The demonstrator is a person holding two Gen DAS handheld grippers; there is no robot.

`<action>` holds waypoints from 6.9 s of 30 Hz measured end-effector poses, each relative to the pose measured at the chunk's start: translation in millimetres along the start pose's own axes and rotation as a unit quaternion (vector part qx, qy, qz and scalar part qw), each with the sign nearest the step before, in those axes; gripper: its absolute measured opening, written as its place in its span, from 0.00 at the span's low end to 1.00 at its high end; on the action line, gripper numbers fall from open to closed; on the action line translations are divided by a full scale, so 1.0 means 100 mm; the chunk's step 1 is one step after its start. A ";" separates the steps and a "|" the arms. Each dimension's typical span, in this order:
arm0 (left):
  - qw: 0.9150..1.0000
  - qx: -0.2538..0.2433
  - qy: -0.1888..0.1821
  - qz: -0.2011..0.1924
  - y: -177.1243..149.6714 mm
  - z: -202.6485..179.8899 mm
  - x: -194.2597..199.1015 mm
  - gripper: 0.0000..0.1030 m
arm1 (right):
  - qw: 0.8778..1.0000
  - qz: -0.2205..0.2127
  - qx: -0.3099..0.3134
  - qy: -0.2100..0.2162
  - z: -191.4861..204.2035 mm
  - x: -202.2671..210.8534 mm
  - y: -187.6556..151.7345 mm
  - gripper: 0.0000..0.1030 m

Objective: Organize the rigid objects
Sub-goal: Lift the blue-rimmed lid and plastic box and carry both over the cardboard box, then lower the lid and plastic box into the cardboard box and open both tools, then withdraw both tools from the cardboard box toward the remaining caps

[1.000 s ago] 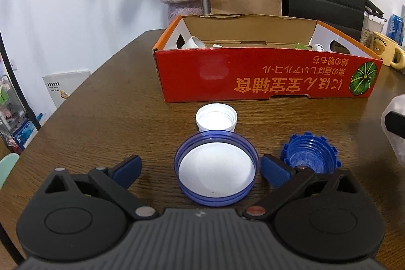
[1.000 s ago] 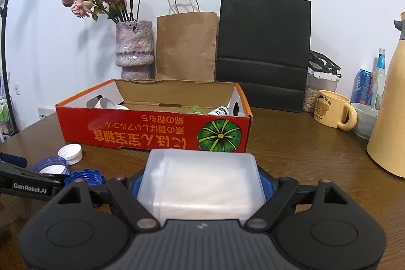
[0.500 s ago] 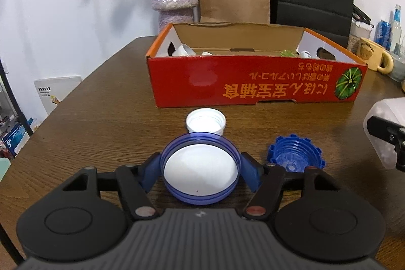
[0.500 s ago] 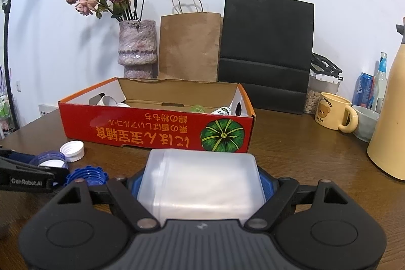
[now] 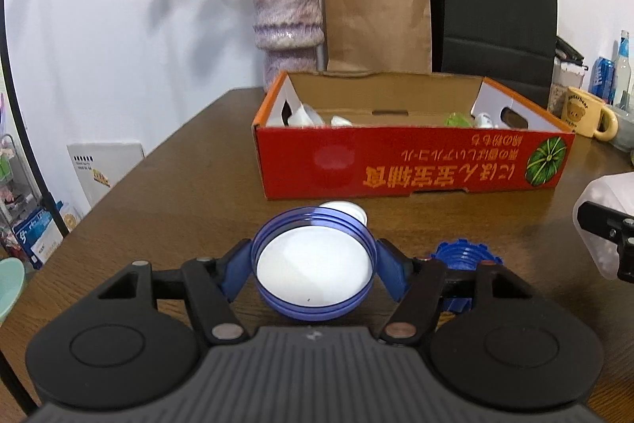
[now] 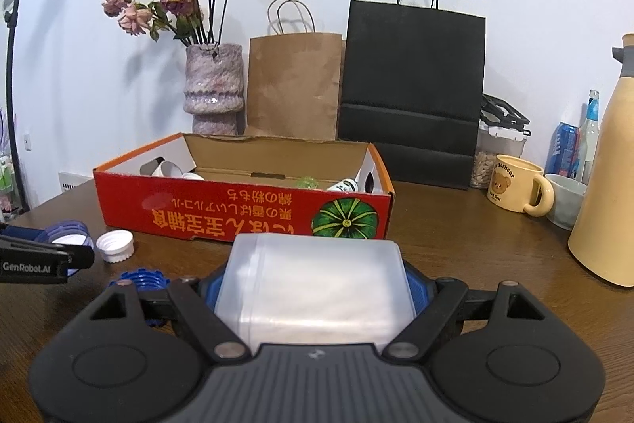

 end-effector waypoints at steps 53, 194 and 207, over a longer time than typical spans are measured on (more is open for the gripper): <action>0.996 0.024 -0.011 -0.080 0.98 -0.27 -0.04 0.66 | 0.999 -0.045 0.000 0.007 0.06 -0.34 0.84 0.79; 0.995 0.028 0.026 -0.087 0.96 -0.02 -0.13 1.00 | 1.000 -0.024 -0.003 0.009 0.23 -0.51 0.80 1.00; 0.996 0.019 0.020 -0.082 0.70 0.05 0.06 1.00 | 1.000 -0.015 -0.007 0.011 0.32 -0.27 0.55 1.00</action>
Point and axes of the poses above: each gripper's, at about its wrist camera, not at the fingertips, and x roughly against the way its jaws point, z to its left, y to its top, the point moved 1 cm from there along -x, roughly the way its jaws point, and after that the axes turned 13 degrees about z, right-handed, at the moved point
